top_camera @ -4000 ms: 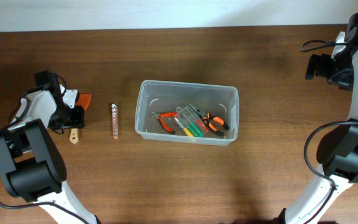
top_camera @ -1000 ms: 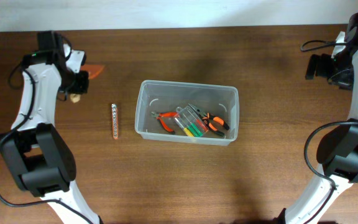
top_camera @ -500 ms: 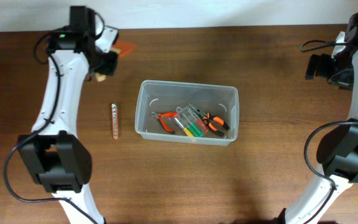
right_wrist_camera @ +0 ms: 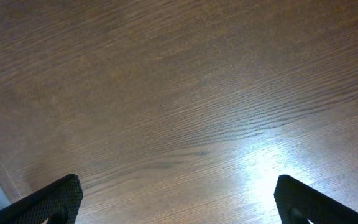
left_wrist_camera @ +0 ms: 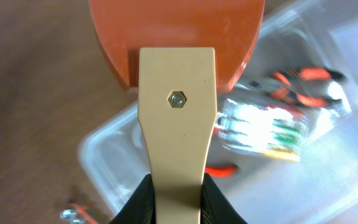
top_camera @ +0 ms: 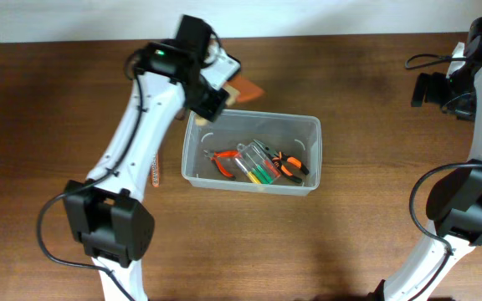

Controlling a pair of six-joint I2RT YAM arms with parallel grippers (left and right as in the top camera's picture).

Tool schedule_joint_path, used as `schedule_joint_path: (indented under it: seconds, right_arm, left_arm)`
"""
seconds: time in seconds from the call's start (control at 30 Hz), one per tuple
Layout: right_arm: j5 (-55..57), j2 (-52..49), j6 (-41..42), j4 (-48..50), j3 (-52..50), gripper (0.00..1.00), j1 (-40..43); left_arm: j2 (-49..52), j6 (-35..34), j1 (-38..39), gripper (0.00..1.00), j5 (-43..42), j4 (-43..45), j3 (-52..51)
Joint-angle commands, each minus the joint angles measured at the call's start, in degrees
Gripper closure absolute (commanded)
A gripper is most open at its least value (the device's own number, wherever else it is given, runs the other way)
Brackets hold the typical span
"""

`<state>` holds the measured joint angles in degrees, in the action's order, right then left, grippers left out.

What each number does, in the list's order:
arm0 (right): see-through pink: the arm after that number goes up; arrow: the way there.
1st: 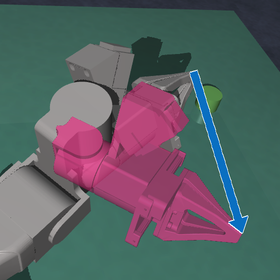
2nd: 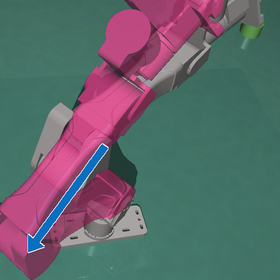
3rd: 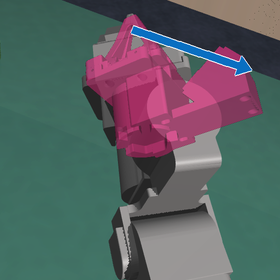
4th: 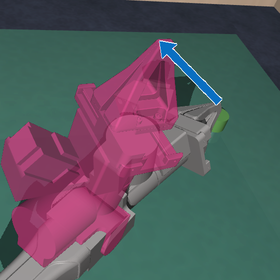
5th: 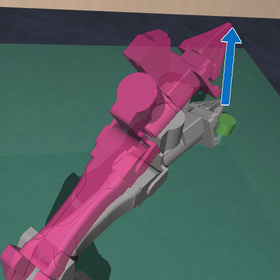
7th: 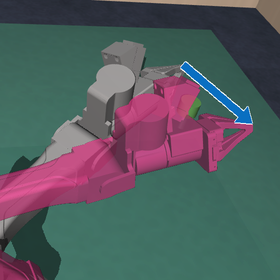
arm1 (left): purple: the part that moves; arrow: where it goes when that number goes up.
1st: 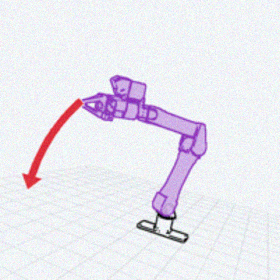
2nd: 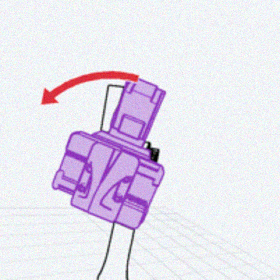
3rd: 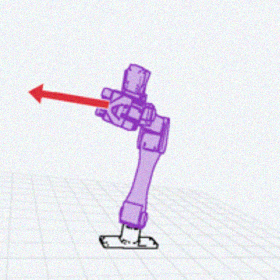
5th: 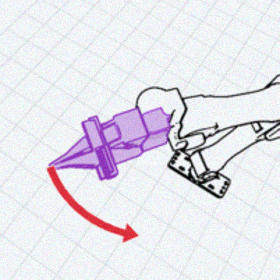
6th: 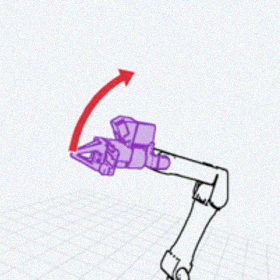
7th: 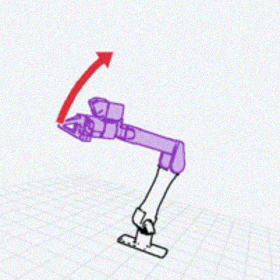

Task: Pack container
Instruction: 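Lower the scraper into the clear box and open the left gripper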

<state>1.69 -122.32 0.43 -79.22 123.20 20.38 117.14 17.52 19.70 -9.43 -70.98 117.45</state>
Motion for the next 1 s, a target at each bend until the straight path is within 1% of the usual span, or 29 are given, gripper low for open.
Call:
schedule_joint_path:
  seconds: [0.0,0.1,0.23,0.43,0.53,0.83,0.97]
  right_arm:
    - [0.3,0.0,0.5,0.0,-0.3,0.01,-0.1]
    - [0.3,0.0,0.5,0.0,-0.3,0.01,-0.1]
    - [0.3,0.0,0.5,0.0,-0.3,0.01,-0.1]
    - [0.3,0.0,0.5,0.0,-0.3,0.01,-0.1]
    - [0.3,0.0,0.5,0.0,-0.3,0.01,-0.1]
    - [0.3,0.0,0.5,0.0,-0.3,0.01,-0.1]
    - [0.3,0.0,0.5,0.0,-0.3,0.01,-0.1]
  left_arm:
    - [-1.8,4.6,3.3,0.98,-2.0,-3.0,1.0]
    - [-1.8,6.6,4.6,0.98,-1.9,-6.0,1.0]
    - [-1.8,6.6,5.1,0.98,-3.4,-8.8,1.0]
    - [-1.8,6.8,5.1,0.98,-10.9,-10.1,1.0]
    - [-1.8,9.4,5.3,0.98,-14.0,-10.7,1.0]
    - [-1.8,10.5,8.2,0.98,-13.0,-11.2,0.8]
    - [-1.7,10.5,9.4,0.98,-10.0,-11.6,0.7]
